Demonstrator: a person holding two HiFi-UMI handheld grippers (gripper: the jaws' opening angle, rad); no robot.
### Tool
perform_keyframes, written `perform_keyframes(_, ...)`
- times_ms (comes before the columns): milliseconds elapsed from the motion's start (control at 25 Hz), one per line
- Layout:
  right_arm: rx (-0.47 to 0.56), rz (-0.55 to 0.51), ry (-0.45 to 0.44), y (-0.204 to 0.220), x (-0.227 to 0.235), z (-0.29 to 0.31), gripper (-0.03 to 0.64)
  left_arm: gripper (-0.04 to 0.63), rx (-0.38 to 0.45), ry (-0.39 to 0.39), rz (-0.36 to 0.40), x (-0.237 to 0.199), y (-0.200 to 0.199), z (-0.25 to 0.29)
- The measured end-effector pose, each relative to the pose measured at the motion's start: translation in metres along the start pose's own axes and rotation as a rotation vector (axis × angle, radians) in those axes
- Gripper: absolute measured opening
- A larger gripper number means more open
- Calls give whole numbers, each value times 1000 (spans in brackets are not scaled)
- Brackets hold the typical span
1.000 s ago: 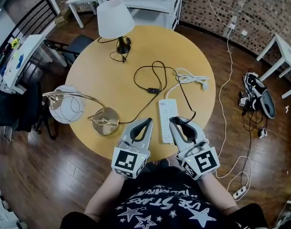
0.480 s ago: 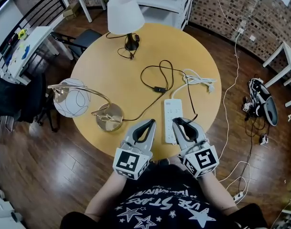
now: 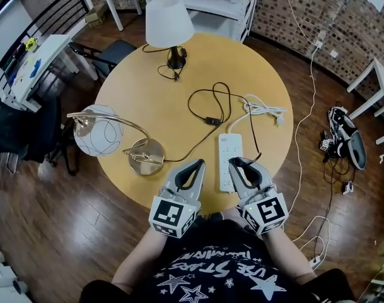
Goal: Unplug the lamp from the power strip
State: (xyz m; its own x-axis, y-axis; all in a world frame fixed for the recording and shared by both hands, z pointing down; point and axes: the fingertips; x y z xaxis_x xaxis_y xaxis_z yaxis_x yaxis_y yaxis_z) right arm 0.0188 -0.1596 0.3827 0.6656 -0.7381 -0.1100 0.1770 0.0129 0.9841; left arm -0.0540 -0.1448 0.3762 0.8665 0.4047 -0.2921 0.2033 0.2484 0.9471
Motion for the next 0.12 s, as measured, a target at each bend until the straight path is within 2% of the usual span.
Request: perform_keyframes(120,-14,-6,-5,4,-1,1,64,3,0,-11,-7,-5,-1,-2)
Point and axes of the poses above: the fingertips, and each gripper's own axes: z forward along the fingers, x to its right, y out of its underside, and after that the axes turned 9 degrees about -z, right-handed
